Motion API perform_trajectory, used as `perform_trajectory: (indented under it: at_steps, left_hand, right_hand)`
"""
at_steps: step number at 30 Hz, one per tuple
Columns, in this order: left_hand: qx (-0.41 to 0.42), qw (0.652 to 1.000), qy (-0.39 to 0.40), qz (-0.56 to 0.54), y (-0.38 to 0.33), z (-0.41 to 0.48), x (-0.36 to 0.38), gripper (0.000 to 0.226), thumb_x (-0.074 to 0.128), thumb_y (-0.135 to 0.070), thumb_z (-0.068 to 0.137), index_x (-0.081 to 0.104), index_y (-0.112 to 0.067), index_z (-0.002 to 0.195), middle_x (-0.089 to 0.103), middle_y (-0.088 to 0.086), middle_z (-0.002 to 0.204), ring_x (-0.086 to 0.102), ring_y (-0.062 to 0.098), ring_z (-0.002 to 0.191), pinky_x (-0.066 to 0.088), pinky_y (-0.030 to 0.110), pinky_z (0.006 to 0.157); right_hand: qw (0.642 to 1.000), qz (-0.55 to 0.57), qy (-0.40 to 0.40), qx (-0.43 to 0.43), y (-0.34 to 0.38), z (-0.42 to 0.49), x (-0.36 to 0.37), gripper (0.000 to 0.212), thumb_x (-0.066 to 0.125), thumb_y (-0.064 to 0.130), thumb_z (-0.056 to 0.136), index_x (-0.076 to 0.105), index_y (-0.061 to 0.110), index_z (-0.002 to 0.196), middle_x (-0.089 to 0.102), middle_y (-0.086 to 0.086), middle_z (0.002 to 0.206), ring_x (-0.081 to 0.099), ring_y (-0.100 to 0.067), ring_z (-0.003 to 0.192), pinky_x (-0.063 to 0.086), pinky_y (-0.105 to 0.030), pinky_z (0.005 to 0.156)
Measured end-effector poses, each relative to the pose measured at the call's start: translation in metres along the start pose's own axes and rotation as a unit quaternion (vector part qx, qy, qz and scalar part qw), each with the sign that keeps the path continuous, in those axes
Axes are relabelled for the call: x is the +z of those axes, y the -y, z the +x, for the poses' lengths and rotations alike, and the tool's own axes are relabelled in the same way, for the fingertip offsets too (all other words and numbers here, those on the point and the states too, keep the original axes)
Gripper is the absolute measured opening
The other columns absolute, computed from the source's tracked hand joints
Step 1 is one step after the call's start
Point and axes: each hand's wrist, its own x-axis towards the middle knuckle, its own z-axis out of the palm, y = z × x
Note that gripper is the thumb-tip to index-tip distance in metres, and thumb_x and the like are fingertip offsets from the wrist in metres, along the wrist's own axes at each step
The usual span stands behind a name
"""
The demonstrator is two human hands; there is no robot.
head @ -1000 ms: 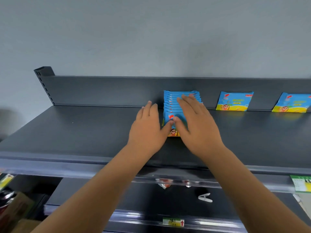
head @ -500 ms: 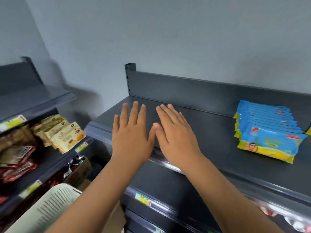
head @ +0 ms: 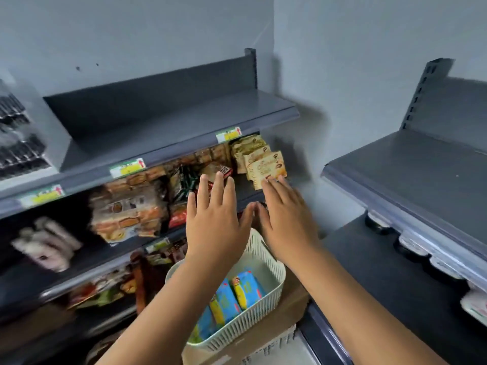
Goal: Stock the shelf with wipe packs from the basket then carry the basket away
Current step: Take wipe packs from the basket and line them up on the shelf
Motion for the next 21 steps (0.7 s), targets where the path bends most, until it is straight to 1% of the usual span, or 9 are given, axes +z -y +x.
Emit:
perform_trajectory:
  at_steps: [2,4,7,10,13,16,17,19,21]
  left_hand:
    - [-0.038,0.999,-0.002,0.011,0.024,-0.001,0.004,0.077,0.020,-0.066,0.102,0.026,-0.019,0.162,0.016,0.002,0.172,0.002,0.028,0.160,0.010,0.050,0.128]
    - [-0.073,0.997,0.019,0.013,0.043,-0.004,0.014,0.075,0.021,-0.065,0.104,0.022,-0.020,0.164,0.014,0.001,0.173,-0.001,0.027,0.160,0.008,0.049,0.128]
    - [-0.125,0.988,0.090,0.027,0.070,-0.012,0.043,0.077,0.018,-0.066,0.102,0.014,-0.021,0.165,0.006,0.000,0.173,-0.006,0.026,0.160,0.005,0.048,0.128]
    - [-0.192,0.963,0.189,0.034,0.094,-0.016,0.081,0.078,0.018,-0.066,0.103,0.009,-0.020,0.165,0.003,0.002,0.174,-0.007,0.026,0.160,0.005,0.047,0.128]
    - [-0.199,0.938,0.279,0.046,0.117,-0.021,0.118,0.074,0.026,-0.060,0.104,0.013,-0.019,0.164,0.008,0.004,0.173,-0.004,0.028,0.160,0.011,0.049,0.129]
    - [-0.188,0.917,0.347,0.059,0.142,-0.023,0.152,0.066,0.033,-0.053,0.105,0.024,-0.018,0.159,0.019,0.006,0.170,0.003,0.030,0.159,0.019,0.049,0.126]
    - [-0.192,0.912,0.359,0.055,0.146,-0.024,0.163,0.064,0.035,-0.053,0.104,0.029,-0.018,0.157,0.025,0.005,0.167,0.007,0.030,0.158,0.023,0.049,0.125]
    - [-0.203,0.899,0.387,0.033,0.146,-0.024,0.185,0.062,0.040,-0.053,0.102,0.038,-0.017,0.151,0.035,0.005,0.160,0.017,0.029,0.154,0.031,0.049,0.119]
    - [-0.207,0.887,0.411,0.015,0.140,-0.025,0.208,0.060,0.045,-0.052,0.101,0.043,-0.016,0.148,0.041,0.005,0.155,0.027,0.027,0.149,0.035,0.047,0.115]
  right_hand:
    - [0.999,0.014,0.019,-0.021,0.015,0.011,0.024,0.070,0.013,0.053,0.103,0.032,0.014,0.158,0.033,-0.004,0.165,0.019,-0.022,0.156,0.019,-0.041,0.127]
    - [0.998,0.029,0.042,-0.038,0.023,0.019,0.047,0.070,0.014,0.053,0.104,0.033,0.014,0.158,0.033,-0.004,0.165,0.019,-0.022,0.156,0.020,-0.041,0.127]
    - [0.991,0.075,0.103,-0.048,0.030,0.027,0.082,0.065,0.020,0.052,0.107,0.028,0.015,0.160,0.027,-0.002,0.167,0.012,-0.019,0.158,0.017,-0.040,0.128]
    - [0.975,0.121,0.186,-0.027,0.026,0.032,0.118,0.062,0.027,0.049,0.108,0.023,0.018,0.162,0.021,0.002,0.169,0.010,-0.015,0.158,0.016,-0.036,0.126]
    - [0.955,0.158,0.251,0.010,0.014,0.036,0.157,0.061,0.033,0.049,0.108,0.027,0.019,0.161,0.028,0.001,0.166,0.023,-0.017,0.154,0.027,-0.037,0.121]
    - [0.940,0.163,0.295,0.049,-0.002,0.038,0.200,0.056,0.042,0.045,0.106,0.038,0.018,0.155,0.044,-0.002,0.155,0.043,-0.022,0.141,0.042,-0.039,0.108]
    - [0.934,0.153,0.315,0.066,-0.008,0.036,0.215,0.052,0.044,0.044,0.105,0.044,0.016,0.150,0.050,-0.004,0.149,0.050,-0.024,0.134,0.045,-0.039,0.100]
    - [0.920,0.130,0.355,0.107,-0.021,0.029,0.244,0.044,0.046,0.044,0.103,0.054,0.013,0.133,0.059,-0.008,0.131,0.059,-0.027,0.114,0.048,-0.037,0.085]
    - [0.906,0.107,0.384,0.142,-0.031,0.018,0.269,0.040,0.047,0.045,0.102,0.059,0.010,0.116,0.063,-0.012,0.117,0.061,-0.030,0.102,0.048,-0.037,0.079]
